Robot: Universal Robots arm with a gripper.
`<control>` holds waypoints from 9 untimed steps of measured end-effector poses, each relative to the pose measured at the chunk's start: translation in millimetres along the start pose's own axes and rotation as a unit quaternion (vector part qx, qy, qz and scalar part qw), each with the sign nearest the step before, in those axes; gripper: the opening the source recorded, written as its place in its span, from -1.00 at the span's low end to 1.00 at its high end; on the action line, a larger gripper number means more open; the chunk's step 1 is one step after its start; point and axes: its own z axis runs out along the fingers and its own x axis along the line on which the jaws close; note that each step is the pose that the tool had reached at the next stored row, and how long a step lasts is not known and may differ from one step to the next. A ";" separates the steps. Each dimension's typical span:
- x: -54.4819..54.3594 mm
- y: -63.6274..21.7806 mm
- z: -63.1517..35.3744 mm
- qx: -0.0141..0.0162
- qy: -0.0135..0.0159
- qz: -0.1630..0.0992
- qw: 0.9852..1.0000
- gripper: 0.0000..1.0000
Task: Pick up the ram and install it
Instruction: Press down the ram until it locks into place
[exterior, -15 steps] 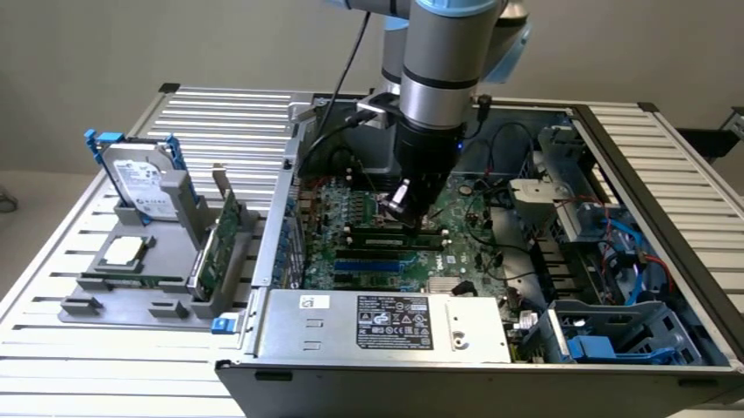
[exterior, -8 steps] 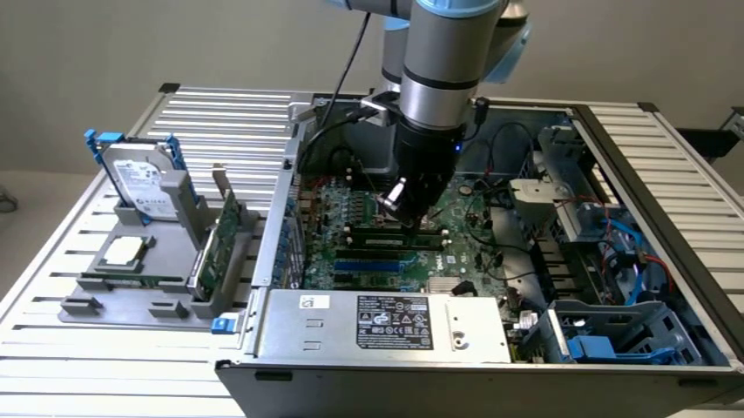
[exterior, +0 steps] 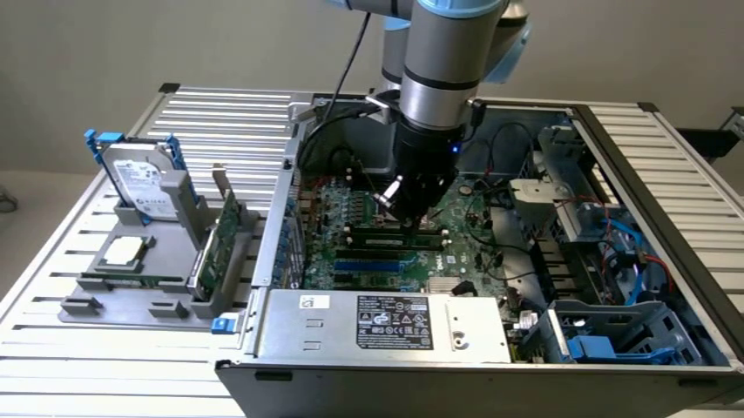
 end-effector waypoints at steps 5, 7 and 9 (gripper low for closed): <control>0.1 0.0 -0.5 -0.002 0.000 0.033 0.999 -0.79; 0.1 -0.1 -0.8 -0.003 0.001 0.046 0.999 -0.79; 0.1 -0.1 -1.3 -0.004 0.001 0.060 0.998 -0.79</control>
